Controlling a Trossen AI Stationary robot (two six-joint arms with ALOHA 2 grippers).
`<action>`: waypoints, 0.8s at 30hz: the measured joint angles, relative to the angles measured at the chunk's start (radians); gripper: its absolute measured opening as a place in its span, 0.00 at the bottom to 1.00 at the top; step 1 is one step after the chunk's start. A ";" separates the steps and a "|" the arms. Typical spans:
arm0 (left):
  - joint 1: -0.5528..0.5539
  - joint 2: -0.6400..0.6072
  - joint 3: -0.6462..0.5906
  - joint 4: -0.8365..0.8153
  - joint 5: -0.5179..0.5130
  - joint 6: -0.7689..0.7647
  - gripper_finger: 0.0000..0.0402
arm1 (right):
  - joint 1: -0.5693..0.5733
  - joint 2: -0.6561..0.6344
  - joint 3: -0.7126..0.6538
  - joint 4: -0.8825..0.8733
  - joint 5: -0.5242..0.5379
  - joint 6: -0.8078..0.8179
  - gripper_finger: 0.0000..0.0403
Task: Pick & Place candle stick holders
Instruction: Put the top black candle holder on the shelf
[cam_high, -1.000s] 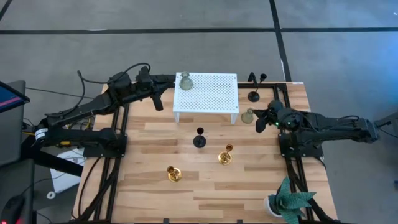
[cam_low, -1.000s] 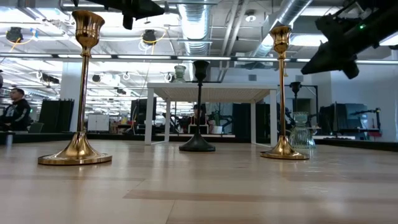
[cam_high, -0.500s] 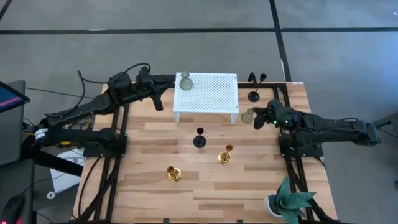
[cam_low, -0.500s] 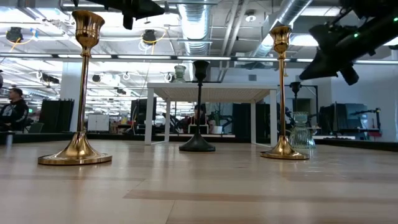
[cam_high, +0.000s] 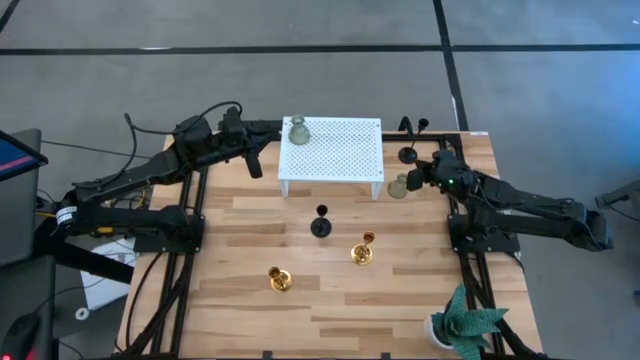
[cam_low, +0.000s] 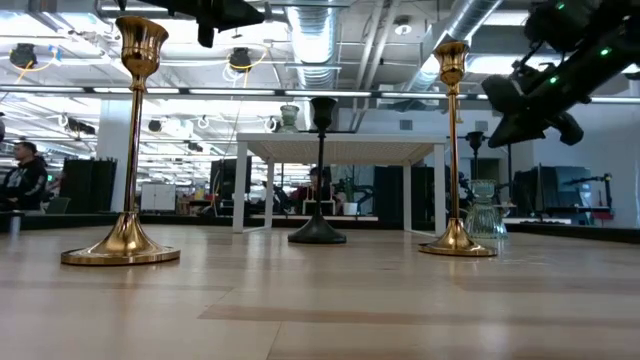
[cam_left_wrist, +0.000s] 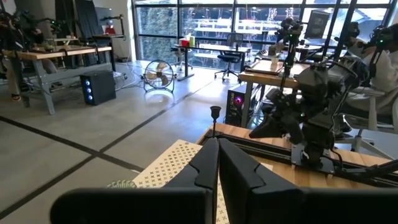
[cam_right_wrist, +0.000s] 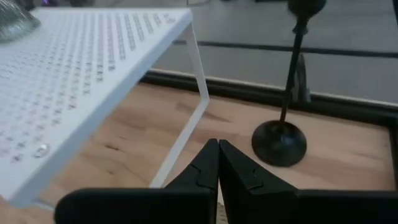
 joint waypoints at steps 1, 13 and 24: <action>0.000 0.000 0.000 0.000 0.000 0.000 0.03 | -0.009 0.017 0.000 0.013 -0.011 -0.007 0.00; 0.000 0.000 0.000 0.000 0.000 0.000 0.03 | -0.087 0.200 0.000 0.255 -0.015 -0.085 0.00; 0.000 0.000 0.000 0.000 0.000 0.000 0.03 | -0.153 0.232 0.000 0.279 -0.007 -0.085 0.19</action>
